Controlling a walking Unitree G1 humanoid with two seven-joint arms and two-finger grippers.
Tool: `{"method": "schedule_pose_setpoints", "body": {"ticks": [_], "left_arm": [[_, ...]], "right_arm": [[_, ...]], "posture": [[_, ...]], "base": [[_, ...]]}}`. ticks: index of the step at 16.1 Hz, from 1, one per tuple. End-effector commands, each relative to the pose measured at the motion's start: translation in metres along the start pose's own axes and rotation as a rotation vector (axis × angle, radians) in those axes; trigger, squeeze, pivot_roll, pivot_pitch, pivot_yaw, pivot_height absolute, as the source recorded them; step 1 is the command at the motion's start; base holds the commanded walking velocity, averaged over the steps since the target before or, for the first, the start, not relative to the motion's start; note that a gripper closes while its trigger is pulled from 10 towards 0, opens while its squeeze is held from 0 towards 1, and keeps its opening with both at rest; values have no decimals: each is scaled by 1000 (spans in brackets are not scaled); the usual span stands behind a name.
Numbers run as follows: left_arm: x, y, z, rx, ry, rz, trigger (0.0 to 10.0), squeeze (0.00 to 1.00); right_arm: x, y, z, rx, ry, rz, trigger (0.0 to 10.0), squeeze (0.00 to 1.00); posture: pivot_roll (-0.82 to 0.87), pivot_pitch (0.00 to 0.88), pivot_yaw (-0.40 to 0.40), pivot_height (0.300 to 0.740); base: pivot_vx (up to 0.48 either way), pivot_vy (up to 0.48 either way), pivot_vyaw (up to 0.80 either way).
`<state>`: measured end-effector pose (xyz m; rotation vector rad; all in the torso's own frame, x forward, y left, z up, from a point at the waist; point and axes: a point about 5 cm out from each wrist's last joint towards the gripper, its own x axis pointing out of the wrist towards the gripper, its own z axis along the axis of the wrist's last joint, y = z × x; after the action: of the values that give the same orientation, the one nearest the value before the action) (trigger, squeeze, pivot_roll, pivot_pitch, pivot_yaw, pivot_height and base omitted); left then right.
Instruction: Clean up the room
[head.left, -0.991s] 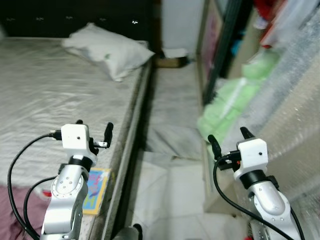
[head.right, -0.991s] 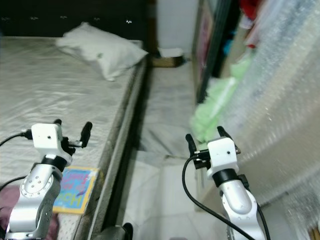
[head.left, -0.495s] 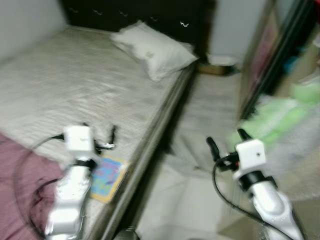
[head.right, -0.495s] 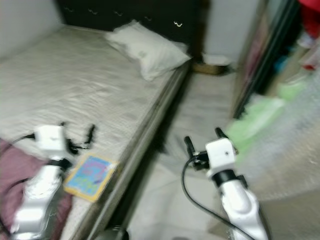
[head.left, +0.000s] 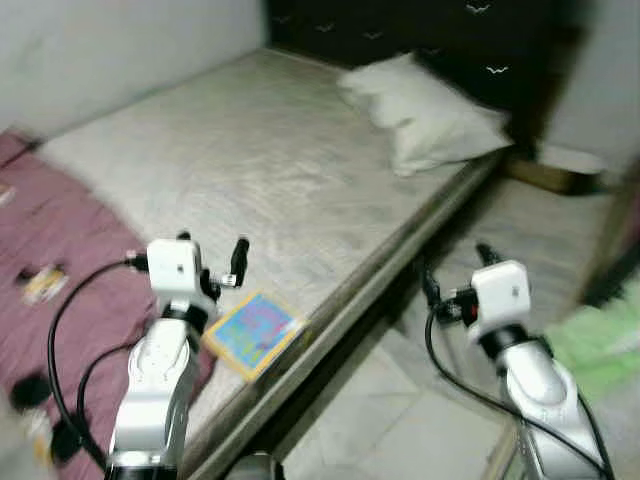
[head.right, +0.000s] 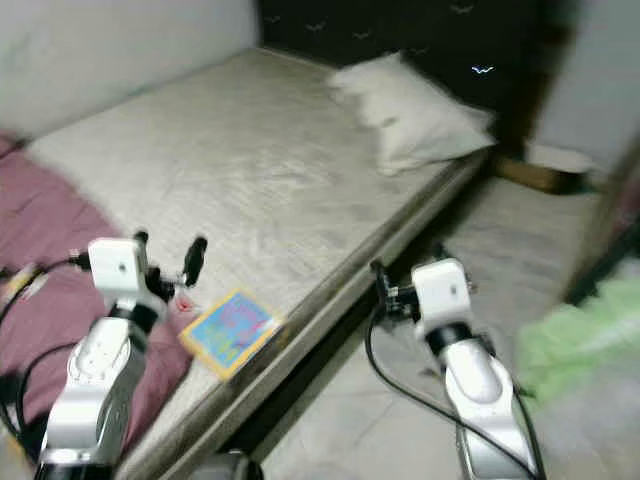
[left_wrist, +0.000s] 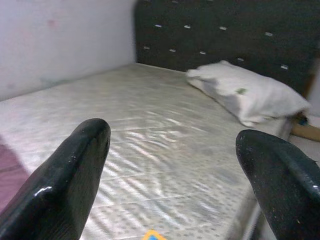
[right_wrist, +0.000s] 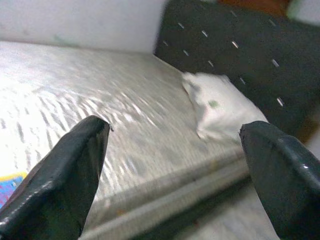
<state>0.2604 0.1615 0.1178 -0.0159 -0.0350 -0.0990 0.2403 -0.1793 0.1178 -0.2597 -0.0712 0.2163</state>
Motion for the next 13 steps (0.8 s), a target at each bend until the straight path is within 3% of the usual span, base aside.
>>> {"method": "schedule_pose_setpoints", "body": {"ticks": [1, 5, 13], "left_arm": [[0, 9, -3, 18, 14, 32, 10000, 0], [7, 8, 0, 19, -5, 29, 10000, 0], [41, 3, 16, 40, -68, 52, 10000, 0]], "right_arm": [[7, 4, 2, 12, -22, 15, 10000, 0], [17, 7, 5, 10, -55, 23, 10000, 0], [68, 18, 22, 18, -173, 54, 10000, 0]], "posture": [[-43, 0, -5, 740], [-47, 0, -1, 740], [-6, 0, 14, 740]], "base": [[0, 0, 800], [0, 0, 800], [0, 0, 800]]}}
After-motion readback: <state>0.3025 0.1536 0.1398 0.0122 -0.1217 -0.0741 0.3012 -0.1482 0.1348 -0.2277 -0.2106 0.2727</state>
